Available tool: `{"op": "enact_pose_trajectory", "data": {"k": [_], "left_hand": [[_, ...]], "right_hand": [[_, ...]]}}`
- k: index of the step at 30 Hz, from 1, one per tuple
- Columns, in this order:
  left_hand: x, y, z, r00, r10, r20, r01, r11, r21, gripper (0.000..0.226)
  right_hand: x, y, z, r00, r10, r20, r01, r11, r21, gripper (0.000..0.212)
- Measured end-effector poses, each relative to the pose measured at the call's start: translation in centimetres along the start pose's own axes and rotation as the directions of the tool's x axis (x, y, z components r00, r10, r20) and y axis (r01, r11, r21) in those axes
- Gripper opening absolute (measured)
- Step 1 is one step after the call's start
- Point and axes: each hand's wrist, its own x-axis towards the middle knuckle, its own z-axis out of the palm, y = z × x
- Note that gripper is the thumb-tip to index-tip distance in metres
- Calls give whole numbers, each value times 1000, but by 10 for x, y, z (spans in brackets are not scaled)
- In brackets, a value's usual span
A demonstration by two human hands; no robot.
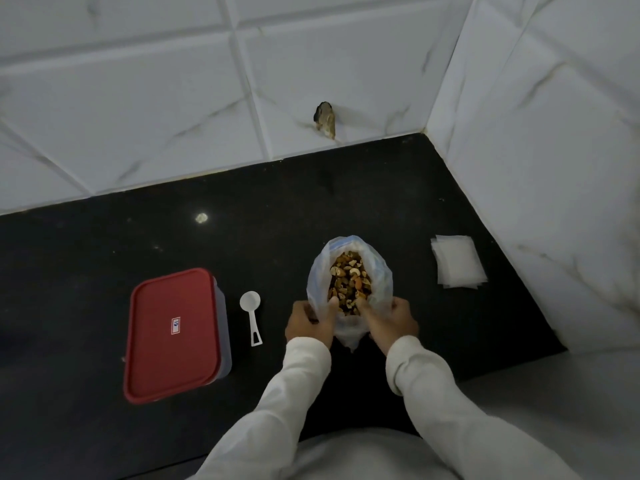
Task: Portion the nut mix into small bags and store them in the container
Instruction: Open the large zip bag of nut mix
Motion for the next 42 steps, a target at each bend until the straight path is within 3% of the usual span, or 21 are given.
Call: {"op": "enact_pose_trajectory", "data": {"k": [2, 4, 6, 8, 10, 12, 13, 15, 17, 19, 21, 23, 26, 29, 32, 35, 38, 40, 42], "left_hand": [[6, 1, 2, 999, 29, -39, -24, 993, 114, 23], [12, -1, 4, 998, 2, -55, 2, 997, 78, 12], [14, -4, 5, 998, -61, -23, 56, 984, -170, 6], [13, -5, 7, 981, -167, 96, 192, 826, -530, 13], [9, -4, 8, 934, -252, 254, 357, 606, -710, 19], [7, -3, 8, 894, -287, 344, 448, 527, -723, 19], [8, -3, 9, 878, -322, 355, 479, 564, -672, 18], [12, -2, 5, 877, -389, 283, 477, 770, -423, 24], [18, -8, 2, 923, -345, 169, 370, 916, -156, 35], [19, -14, -2, 985, -161, 67, 166, 984, -66, 41], [19, -14, -7, 995, 83, -46, -81, 996, 39, 49], [24, -5, -9, 953, 284, -103, -258, 942, 214, 57], [30, 19, -6, 917, 387, -96, -323, 861, 393, 40], [32, 32, -2, 929, 345, -135, -292, 906, 308, 24], [36, 35, -1, 954, 228, -193, -232, 973, 3, 26], [39, 36, 1, 997, 56, -61, -70, 962, -266, 28], [43, 35, 3, 999, -48, -19, 42, 966, -256, 16], [42, 34, 4, 995, -50, -82, 27, 966, -258, 25], [32, 33, 2, 991, -20, -136, -14, 969, -246, 29]], "right_hand": [[11, -8, 4, 999, 46, -4, -46, 972, -229, 37], [19, -9, 4, 997, 82, -15, -83, 950, -302, 29], [28, -2, 5, 999, 37, 9, -35, 983, -181, 25], [21, 3, -1, 999, -51, 18, 48, 990, 130, 16], [13, 0, -8, 993, 31, 114, -77, 901, 428, 13], [20, -3, -8, 975, 165, 150, -214, 879, 425, 8], [21, -4, -7, 964, 233, 130, -265, 895, 359, 9], [21, -2, -7, 973, 229, 21, -230, 968, 99, 24], [19, 5, -10, 996, 68, -49, -74, 988, -134, 29], [13, 8, -19, 993, -108, -39, 100, 981, -167, 32], [11, 3, -24, 956, -287, -60, 276, 950, -144, 43], [14, -9, -23, 910, -411, -62, 392, 898, -199, 56], [28, -25, -14, 857, -514, 19, 485, 795, -363, 58], [42, -34, -12, 868, -495, 45, 486, 824, -292, 34], [48, -36, -16, 903, -427, 58, 431, 892, -137, 22], [53, -37, -16, 958, -264, 108, 265, 964, 8, 20], [56, -38, -17, 976, -164, 143, 154, 985, 81, 14], [58, -40, -19, 976, -184, 121, 173, 980, 93, 16], [53, -41, -25, 968, -236, 81, 238, 971, -21, 28]]}}
